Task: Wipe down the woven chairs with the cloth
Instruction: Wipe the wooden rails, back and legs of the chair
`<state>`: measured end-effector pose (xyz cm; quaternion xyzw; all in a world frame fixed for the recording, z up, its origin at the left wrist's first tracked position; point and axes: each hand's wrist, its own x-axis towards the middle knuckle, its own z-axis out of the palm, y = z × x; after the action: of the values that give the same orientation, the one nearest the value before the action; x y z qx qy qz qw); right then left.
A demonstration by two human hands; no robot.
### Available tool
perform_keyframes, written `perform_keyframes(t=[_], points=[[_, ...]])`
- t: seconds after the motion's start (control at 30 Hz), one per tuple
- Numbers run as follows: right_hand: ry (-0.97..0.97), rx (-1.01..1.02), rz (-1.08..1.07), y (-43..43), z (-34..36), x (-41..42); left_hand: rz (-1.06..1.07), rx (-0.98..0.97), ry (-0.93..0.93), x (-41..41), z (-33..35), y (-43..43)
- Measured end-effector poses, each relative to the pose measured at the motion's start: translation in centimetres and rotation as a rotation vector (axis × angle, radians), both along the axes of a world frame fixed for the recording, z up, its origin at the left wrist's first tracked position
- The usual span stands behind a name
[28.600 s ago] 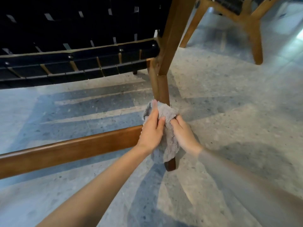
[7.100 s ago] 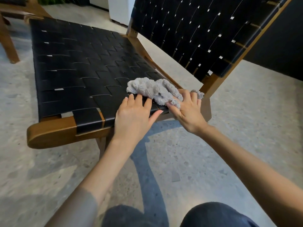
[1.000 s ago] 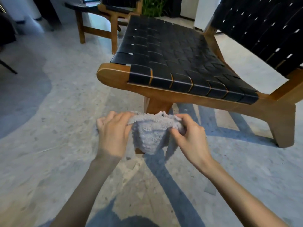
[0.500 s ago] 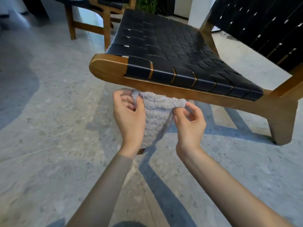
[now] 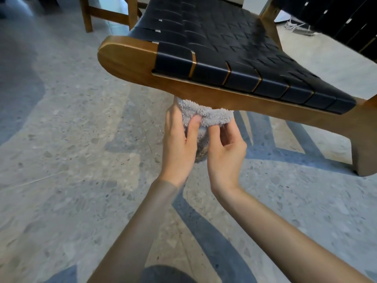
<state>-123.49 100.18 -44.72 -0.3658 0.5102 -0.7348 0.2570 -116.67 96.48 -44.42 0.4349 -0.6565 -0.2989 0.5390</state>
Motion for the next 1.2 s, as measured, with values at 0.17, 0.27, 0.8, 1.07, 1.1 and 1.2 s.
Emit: perform_keyframes(t=[0.17, 0.27, 0.8, 1.07, 1.1, 1.2], points=[[0.066, -0.01, 0.108, 0.0, -3.5, 0.3, -0.004, 0.012, -0.054, 1.0, -3.9, -0.2], [0.042, 0.068, 0.238, 0.1, -6.6, 0.9, 0.011, 0.079, -0.101, 2.1, -7.4, 0.1], [0.018, 0.532, 0.497, -1.7, -17.0, 0.8, 0.133, 0.394, -0.236, 5.0, -16.4, 1.5], [-0.018, 0.342, 0.211, 1.0, -10.4, -0.6, 0.513, 0.16, 0.026, 1.1, -10.9, 3.3], [0.032, 0.326, 0.163, 1.5, -9.6, -1.3, 0.515, 0.129, 0.062, 0.3, -10.0, 3.7], [0.142, 0.235, 0.013, 3.6, -7.3, -4.3, 0.471, 0.076, 0.103, -3.3, -7.8, 5.6]])
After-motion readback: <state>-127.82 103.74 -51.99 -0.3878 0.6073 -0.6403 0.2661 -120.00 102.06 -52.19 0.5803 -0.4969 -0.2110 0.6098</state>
